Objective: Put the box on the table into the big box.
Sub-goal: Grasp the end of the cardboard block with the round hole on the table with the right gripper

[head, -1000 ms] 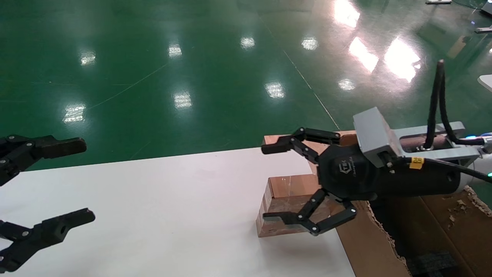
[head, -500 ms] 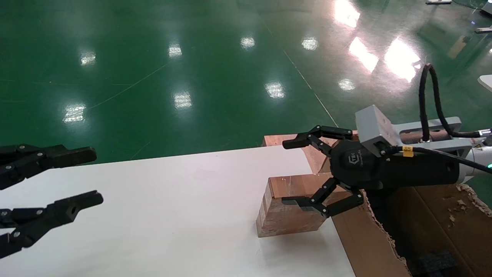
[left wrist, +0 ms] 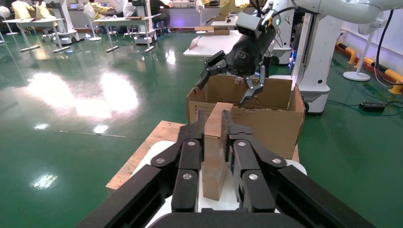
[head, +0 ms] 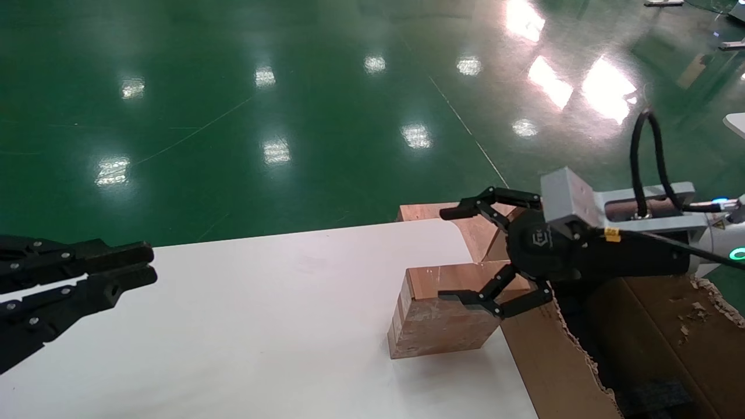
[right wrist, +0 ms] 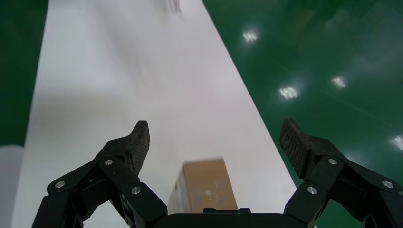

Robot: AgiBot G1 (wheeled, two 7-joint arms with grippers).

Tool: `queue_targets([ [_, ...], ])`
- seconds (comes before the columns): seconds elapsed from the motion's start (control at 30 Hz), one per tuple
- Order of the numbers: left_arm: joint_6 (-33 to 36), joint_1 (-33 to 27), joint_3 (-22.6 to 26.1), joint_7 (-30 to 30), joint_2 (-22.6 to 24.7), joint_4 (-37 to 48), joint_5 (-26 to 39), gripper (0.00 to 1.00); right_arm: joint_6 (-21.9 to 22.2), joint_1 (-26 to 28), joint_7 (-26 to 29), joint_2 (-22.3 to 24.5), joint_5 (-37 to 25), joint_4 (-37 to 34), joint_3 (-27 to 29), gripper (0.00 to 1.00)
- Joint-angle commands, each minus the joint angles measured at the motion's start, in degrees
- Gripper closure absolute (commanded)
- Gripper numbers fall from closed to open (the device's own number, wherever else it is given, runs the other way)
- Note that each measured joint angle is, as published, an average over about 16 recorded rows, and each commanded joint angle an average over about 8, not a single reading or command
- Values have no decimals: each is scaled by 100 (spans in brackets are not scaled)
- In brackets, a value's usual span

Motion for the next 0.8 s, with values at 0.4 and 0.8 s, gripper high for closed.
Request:
queue_targets([
  [0.4, 0, 0, 0, 0, 0, 0, 0, 100, -13, 813, -1029, -277, -948, -961, -774, 0],
  [0.8, 0, 0, 0, 0, 0, 0, 0, 100, -53, 1246, -1252, -616, -1057, -1678, -1463, 0],
])
